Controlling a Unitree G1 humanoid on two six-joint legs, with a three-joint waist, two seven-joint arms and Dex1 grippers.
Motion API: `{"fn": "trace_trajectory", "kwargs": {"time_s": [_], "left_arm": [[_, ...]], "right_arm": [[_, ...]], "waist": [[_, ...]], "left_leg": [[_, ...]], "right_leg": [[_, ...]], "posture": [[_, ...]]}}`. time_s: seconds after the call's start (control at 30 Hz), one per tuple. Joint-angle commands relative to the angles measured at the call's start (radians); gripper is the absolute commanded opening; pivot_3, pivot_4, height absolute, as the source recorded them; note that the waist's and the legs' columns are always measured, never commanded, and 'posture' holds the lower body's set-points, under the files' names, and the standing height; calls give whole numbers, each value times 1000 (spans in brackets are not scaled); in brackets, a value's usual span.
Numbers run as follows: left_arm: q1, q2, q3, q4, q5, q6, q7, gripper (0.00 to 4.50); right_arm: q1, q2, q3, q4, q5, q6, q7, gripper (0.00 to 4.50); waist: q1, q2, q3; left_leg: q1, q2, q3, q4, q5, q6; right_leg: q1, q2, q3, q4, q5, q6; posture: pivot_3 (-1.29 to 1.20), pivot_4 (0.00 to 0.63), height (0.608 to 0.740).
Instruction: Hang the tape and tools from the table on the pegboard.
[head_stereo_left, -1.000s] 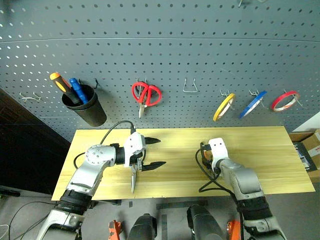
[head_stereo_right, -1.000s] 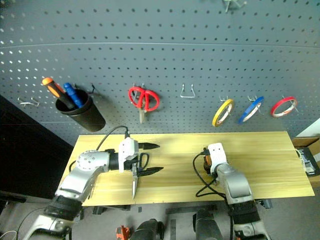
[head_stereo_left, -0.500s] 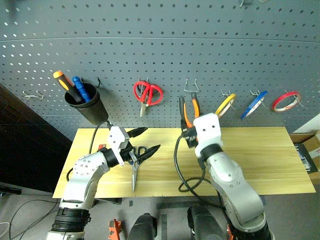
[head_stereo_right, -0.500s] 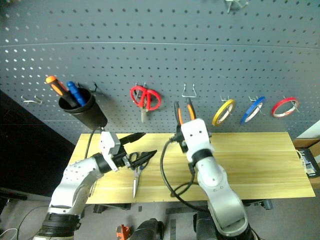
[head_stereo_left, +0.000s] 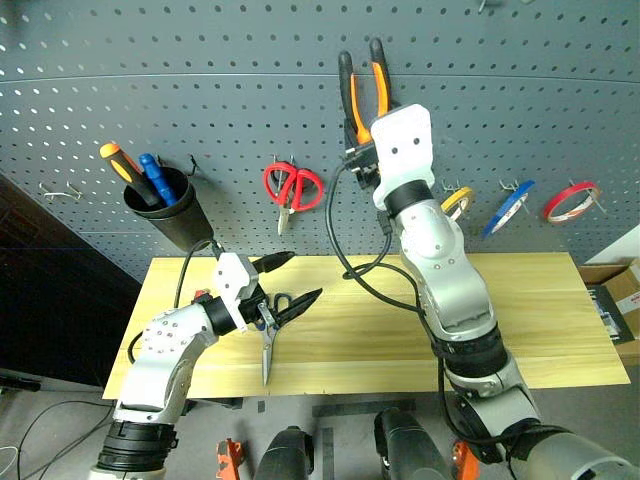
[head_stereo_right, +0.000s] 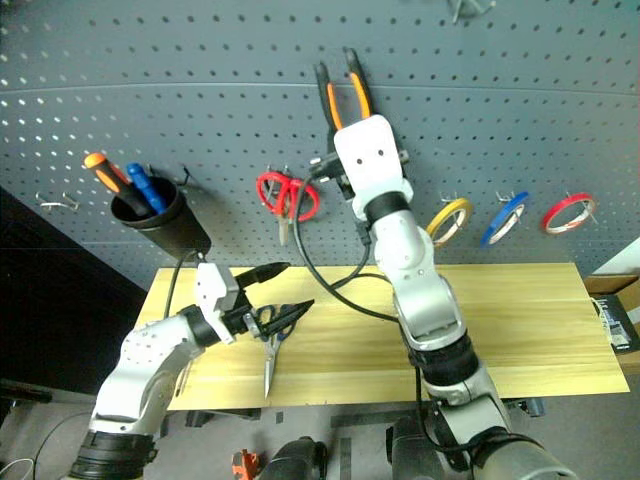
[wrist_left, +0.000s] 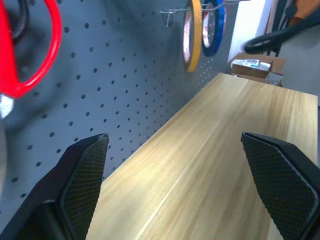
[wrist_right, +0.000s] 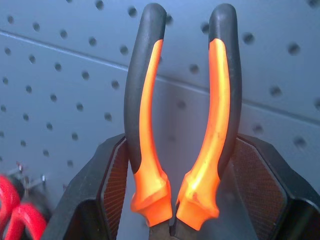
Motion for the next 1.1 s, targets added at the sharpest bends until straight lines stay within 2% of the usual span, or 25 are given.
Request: {"fn": "trace_trajectory", "kwargs": {"time_s": [0.03,0.33,0.57,0.77,0.93,1.0,1.1], "left_arm": [[-15,-6,-9,-29,0,-16,2,4500],[-76,-34,-28,25,26,-38,10,4500],[-98,-47,-18,35,27,-49,16,4500],[-110,-61,-20,28,23,-43,31,4500],[-124,-77,-28,42,35,-50,45,4500],[-133,-93,-33,44,38,-41,61,4500],[-140,-107,-38,32,40,-31,74,4500]], "right_arm": [[-28,-3,-16,36,-21,-119,-11,2836],[99,-45,-19,214,-71,-361,-48,2836],[27,-11,-37,102,-57,-298,0,2835],[-17,-1,-48,126,-65,-316,14,2831],[-54,-11,-49,306,-81,-432,-21,2826],[-58,-47,-39,435,-118,-519,-50,2826],[-65,-75,-49,521,-128,-591,-70,2825]], "waist": [[1,0,0],[1,-1,-2],[-3,0,-2],[-1,-1,-5],[-1,-1,-5],[-1,-1,-5],[-1,-1,-6]], "left_leg": [[0,0,0,0,0,0],[0,0,1,1,0,0],[1,1,3,2,0,-1],[1,1,2,2,0,-1],[1,1,3,2,0,-1],[2,1,3,2,1,-1],[2,0,3,3,1,-1]], "right_leg": [[0,0,0,0,0,0],[0,0,0,1,0,0],[-1,0,1,4,0,0],[-1,0,0,5,0,0],[-1,0,0,5,0,0],[-1,0,0,6,0,0],[-1,0,0,6,0,0]], "posture": [[29,188,740],[31,181,740],[19,181,740],[17,181,740],[22,182,740],[34,181,740],[45,182,740]]}}
